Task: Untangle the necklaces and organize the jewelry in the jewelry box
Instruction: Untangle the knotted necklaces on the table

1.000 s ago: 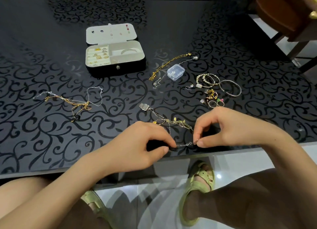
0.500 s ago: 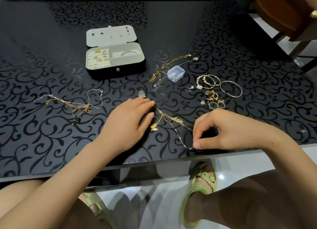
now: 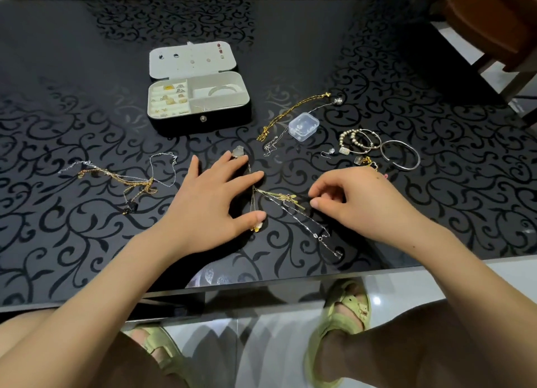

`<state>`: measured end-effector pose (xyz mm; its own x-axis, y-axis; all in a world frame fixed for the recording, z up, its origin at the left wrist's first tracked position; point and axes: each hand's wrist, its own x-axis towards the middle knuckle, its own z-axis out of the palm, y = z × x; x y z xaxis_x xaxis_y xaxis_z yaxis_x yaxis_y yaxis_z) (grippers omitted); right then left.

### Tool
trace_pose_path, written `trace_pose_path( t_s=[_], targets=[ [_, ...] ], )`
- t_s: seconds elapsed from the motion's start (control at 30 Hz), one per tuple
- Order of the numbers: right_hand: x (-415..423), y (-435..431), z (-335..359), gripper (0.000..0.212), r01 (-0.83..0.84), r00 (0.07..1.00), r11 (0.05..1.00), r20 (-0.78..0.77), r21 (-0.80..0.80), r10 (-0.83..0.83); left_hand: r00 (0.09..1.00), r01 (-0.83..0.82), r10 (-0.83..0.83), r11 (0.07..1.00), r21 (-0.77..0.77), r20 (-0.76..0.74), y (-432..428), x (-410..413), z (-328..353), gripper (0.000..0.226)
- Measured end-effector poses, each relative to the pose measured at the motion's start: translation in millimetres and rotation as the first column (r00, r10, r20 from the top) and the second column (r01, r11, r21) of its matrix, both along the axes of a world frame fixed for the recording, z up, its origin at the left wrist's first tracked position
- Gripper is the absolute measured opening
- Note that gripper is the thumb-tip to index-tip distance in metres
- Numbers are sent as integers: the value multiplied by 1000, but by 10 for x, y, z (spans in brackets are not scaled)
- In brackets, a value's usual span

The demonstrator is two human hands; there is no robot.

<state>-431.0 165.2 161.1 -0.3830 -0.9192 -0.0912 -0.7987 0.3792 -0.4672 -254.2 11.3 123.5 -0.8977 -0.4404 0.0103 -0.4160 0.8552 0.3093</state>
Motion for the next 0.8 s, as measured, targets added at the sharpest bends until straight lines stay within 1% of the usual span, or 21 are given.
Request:
trace_pose_path(
  t_s=[0.07, 0.17, 0.27, 0.37, 0.43, 0.47, 0.57, 0.67, 0.8],
  targets=[
    [51, -74, -56, 3, 9, 1000, 1000, 14, -26, -9, 1000, 16, -17, 999, 27, 19, -39, 26, 15, 85],
    [132, -169, -131, 9, -4, 1000, 999, -3, -47, 4, 999, 40, -42, 998, 41, 31, -104, 70, 41, 86],
    [187, -225, -151, 10, 5, 1000, 998, -19, -58, -6, 998, 58, -59, 997, 45, 10, -162, 117, 78, 85],
    [217, -258, -137, 5, 19, 999, 999, -30, -50, -20, 990, 87, -84, 996, 22, -109, -111, 123, 137, 70],
    [237, -273, -123, 8, 29, 998, 999, -51, -39, -31, 976, 138, -145, 989, -53, -163, 6, 109, 150, 57],
    [242, -283, -119, 10, 30, 997, 999, -67, -32, -32, 972, 160, -174, 982, -96, -160, 77, 99, 137, 54],
    [242, -304, -118, 14, 17, 995, 1000, -102, -3, -17, 974, 204, -217, 966, -157, -68, 255, 100, 56, 56],
    [203, -317, -131, 13, 34, 997, 999, -72, 3, -34, 970, 241, -239, 954, -180, 32, 296, 139, -1, 57],
    [140, -344, -155, 12, 82, 995, 996, -59, -36, -84, 970, 241, -233, 963, -123, 73, 294, 165, -3, 57]
  ],
)
